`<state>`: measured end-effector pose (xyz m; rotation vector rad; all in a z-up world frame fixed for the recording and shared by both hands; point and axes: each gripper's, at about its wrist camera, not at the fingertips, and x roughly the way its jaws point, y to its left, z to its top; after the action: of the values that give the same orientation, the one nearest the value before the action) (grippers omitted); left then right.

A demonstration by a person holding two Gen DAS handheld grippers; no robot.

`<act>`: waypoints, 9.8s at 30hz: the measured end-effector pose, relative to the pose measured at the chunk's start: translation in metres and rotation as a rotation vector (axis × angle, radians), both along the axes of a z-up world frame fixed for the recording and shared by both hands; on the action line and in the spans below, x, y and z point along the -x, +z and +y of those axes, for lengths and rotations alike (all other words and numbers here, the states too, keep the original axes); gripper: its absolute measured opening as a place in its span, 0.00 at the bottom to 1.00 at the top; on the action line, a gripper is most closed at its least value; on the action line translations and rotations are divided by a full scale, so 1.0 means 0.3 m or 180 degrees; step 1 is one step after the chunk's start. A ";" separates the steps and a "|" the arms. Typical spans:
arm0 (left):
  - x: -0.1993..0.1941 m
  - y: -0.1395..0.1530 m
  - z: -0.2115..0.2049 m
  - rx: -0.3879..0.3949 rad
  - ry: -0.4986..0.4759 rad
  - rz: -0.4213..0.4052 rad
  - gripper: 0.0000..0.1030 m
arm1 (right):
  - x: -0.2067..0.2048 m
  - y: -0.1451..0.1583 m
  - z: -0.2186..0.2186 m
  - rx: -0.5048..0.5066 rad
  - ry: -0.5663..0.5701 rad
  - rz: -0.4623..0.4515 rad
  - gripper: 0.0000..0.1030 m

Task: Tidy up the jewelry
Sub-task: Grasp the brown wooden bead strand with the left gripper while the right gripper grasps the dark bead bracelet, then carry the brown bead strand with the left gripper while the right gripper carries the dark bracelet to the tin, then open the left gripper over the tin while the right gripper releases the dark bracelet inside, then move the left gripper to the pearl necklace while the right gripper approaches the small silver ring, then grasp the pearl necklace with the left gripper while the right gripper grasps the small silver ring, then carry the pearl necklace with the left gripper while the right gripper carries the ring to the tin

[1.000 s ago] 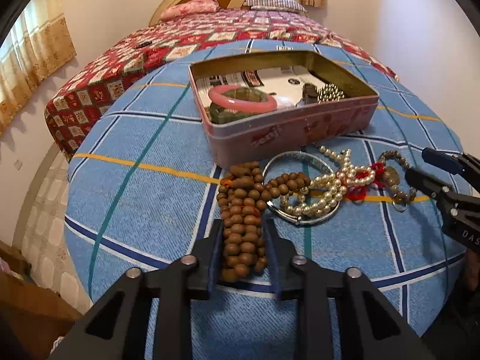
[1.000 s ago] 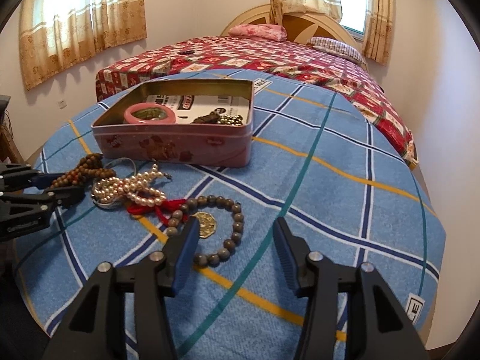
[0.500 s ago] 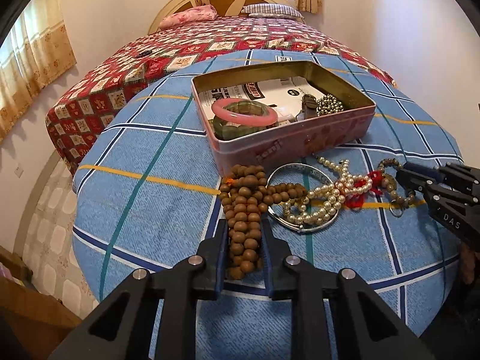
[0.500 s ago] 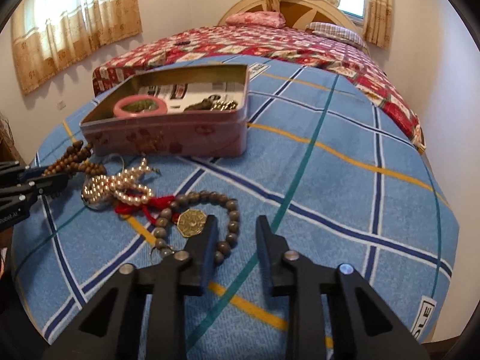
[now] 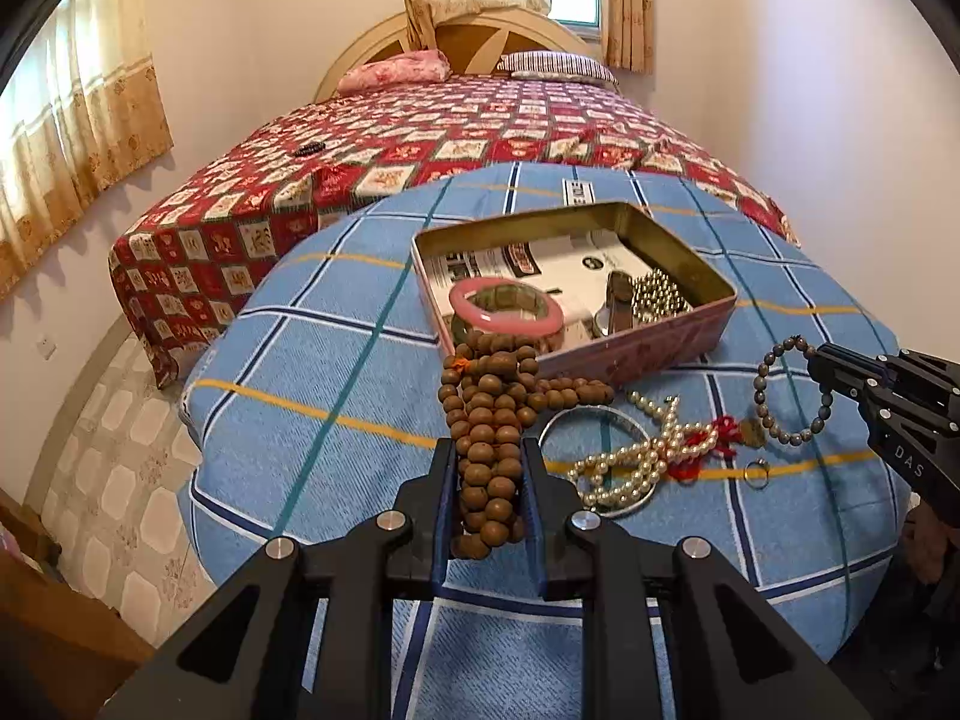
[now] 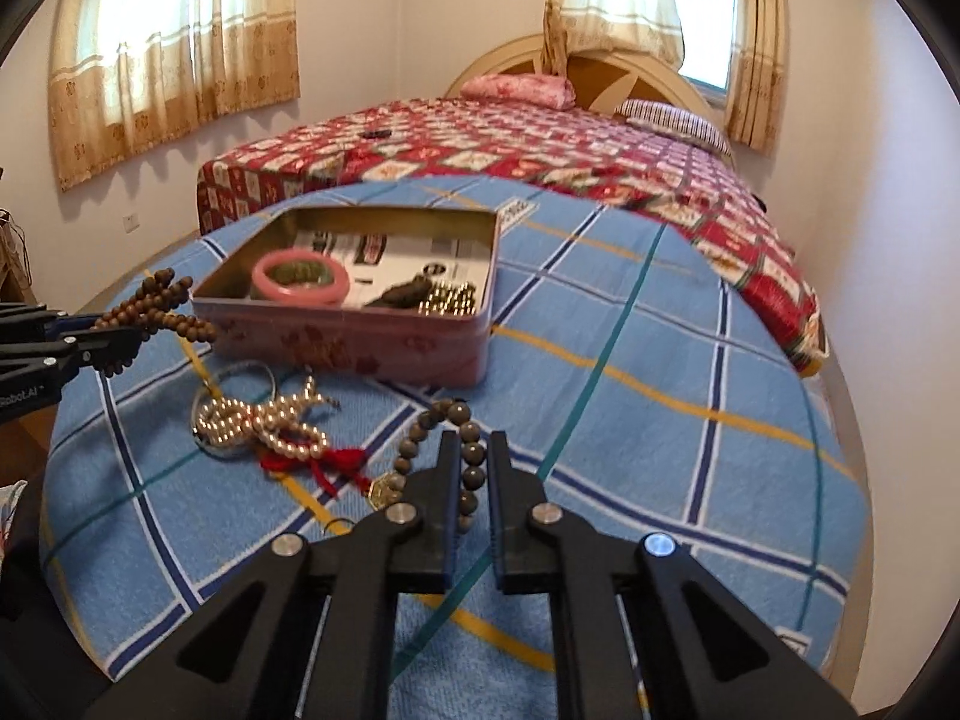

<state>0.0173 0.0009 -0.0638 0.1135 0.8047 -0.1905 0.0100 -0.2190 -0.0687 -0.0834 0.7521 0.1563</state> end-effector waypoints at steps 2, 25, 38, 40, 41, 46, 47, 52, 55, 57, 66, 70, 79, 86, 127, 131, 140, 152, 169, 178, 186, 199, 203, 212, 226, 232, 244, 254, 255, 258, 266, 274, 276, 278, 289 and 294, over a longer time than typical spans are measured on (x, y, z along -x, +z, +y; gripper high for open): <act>0.001 0.011 -0.004 -0.0035 0.0004 -0.0058 0.19 | 0.001 0.013 0.003 0.0005 0.0000 -0.0049 0.10; -0.138 0.121 -0.023 -0.0010 -0.0016 -0.0308 0.20 | -0.095 0.116 0.070 0.0043 0.0202 -0.0273 0.10; -0.252 0.086 -0.045 -0.0021 0.0019 -0.0263 0.20 | -0.202 0.135 0.115 0.0130 0.0295 -0.0328 0.10; -0.275 0.078 -0.047 -0.0038 0.0038 -0.0253 0.20 | -0.215 0.133 0.120 0.0155 0.0304 -0.0325 0.10; -0.283 0.076 -0.048 -0.0036 0.0041 -0.0242 0.20 | -0.225 0.130 0.123 0.0164 0.0309 -0.0318 0.10; -0.320 0.063 -0.053 -0.0053 0.0019 -0.0210 0.20 | -0.259 0.122 0.137 0.0208 0.0325 -0.0297 0.10; -0.326 0.060 -0.056 -0.0058 0.0012 -0.0200 0.20 | -0.267 0.120 0.139 0.0215 0.0329 -0.0290 0.10; -0.352 0.042 -0.066 -0.0075 0.0000 -0.0157 0.20 | -0.291 0.109 0.152 0.0246 0.0346 -0.0257 0.10; -0.368 0.032 -0.073 -0.0095 -0.0006 -0.0132 0.20 | -0.305 0.100 0.157 0.0254 0.0350 -0.0233 0.10; -0.377 0.027 -0.077 -0.0097 -0.0019 -0.0115 0.20 | -0.314 0.095 0.159 0.0254 0.0353 -0.0219 0.10; -0.415 0.006 -0.102 -0.0179 -0.0050 -0.0065 0.20 | -0.354 0.075 0.168 0.0285 0.0347 -0.0162 0.10; -0.430 -0.009 -0.107 -0.0203 -0.0056 -0.0031 0.20 | -0.375 0.062 0.166 0.0290 0.0330 -0.0125 0.10; -0.441 -0.030 -0.112 -0.0229 -0.0053 0.0012 0.20 | -0.393 0.041 0.170 0.0297 0.0333 -0.0073 0.10; -0.446 -0.035 -0.116 -0.0238 -0.0075 0.0028 0.21 | -0.399 0.032 0.163 0.0285 0.0324 -0.0056 0.11; -0.111 -0.116 -0.016 -0.0362 0.0244 0.0021 0.65 | -0.095 -0.035 0.006 0.0241 -0.0019 0.0153 0.52; -0.112 -0.142 -0.051 -0.0419 0.0176 0.0063 0.65 | -0.071 -0.056 0.010 0.0208 0.0002 0.0209 0.52; -0.149 -0.174 -0.069 -0.0448 0.0161 0.0136 0.65 | -0.034 -0.076 0.061 0.0161 0.0208 0.0257 0.52; -0.148 -0.198 -0.069 -0.0325 0.0076 0.0190 0.47 | 0.016 -0.097 0.104 0.0105 0.0394 0.0373 0.52; -0.056 -0.172 -0.055 -0.0047 -0.0087 0.0230 0.05 | 0.037 -0.125 0.106 -0.0008 0.0420 0.0396 0.22; -0.001 -0.035 -0.074 0.0155 -0.0244 -0.0020 0.05 | 0.038 -0.108 0.102 -0.0056 0.0410 0.0335 0.22; -0.032 -0.054 -0.062 -0.0016 -0.0321 0.0164 0.00 | 0.035 -0.113 0.096 -0.0073 0.0415 0.0354 0.22; -0.010 -0.087 -0.139 0.0088 -0.0529 0.0121 0.60 | 0.037 -0.119 0.095 -0.0082 0.0440 0.0395 0.23; -0.039 -0.146 -0.167 0.0038 -0.0586 0.0305 0.42 | 0.038 -0.122 0.092 -0.0090 0.0437 0.0412 0.23; -0.033 -0.128 -0.152 0.0218 -0.0593 0.0344 0.11 | 0.043 -0.121 0.090 -0.0091 0.0438 0.0400 0.22; -0.006 0.018 -0.129 0.0303 -0.0633 0.0054 0.10 | 0.038 -0.057 0.074 -0.0134 0.0409 0.0249 0.22; -0.041 0.031 -0.094 0.0184 -0.0469 -0.0033 0.10 | 0.010 -0.026 0.071 -0.0111 0.0405 0.0169 0.22; -0.082 0.080 -0.073 0.0204 -0.0437 -0.0142 0.11 | -0.085 0.038 0.066 -0.0011 0.0421 -0.0002 0.22; -0.155 0.095 -0.076 0.0111 -0.0392 -0.0205 0.10 | -0.154 0.080 0.046 0.0033 0.0401 -0.0076 0.23; -0.162 0.093 -0.079 0.0097 -0.0387 -0.0203 0.10 | -0.162 0.081 0.049 0.0048 0.0413 -0.0082 0.22; -0.195 0.090 -0.085 0.0042 -0.0378 -0.0204 0.10 | -0.193 0.092 0.060 0.0081 0.0454 -0.0111 0.22; -0.265 0.080 -0.091 -0.0042 -0.0359 -0.0189 0.11 | -0.254 0.098 0.086 0.0127 0.0515 -0.0141 0.22; -0.318 0.066 -0.095 -0.0104 -0.0343 -0.0170 0.11 | -0.307 0.083 0.102 0.0165 0.0533 -0.0098 0.22; -0.331 0.060 -0.099 -0.0119 -0.0340 -0.0165 0.11 | -0.317 0.082 0.110 0.0175 0.0538 -0.0093 0.22; -0.342 0.052 -0.103 -0.0137 -0.0340 -0.0154 0.11 | -0.336 0.078 0.119 0.0181 0.0544 -0.0086 0.22; -0.406 0.002 -0.124 -0.0226 -0.0336 -0.0049 0.11 | -0.417 0.035 0.155 0.0248 0.0537 -0.0037 0.23; -0.423 -0.007 -0.127 -0.0238 -0.0342 -0.0032 0.11 | -0.429 0.024 0.159 0.0258 0.0530 -0.0017 0.23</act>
<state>0.1442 -0.0372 -0.0660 0.2283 0.7966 -0.2610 0.1386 -0.1714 -0.0616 -0.2238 0.7461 0.2840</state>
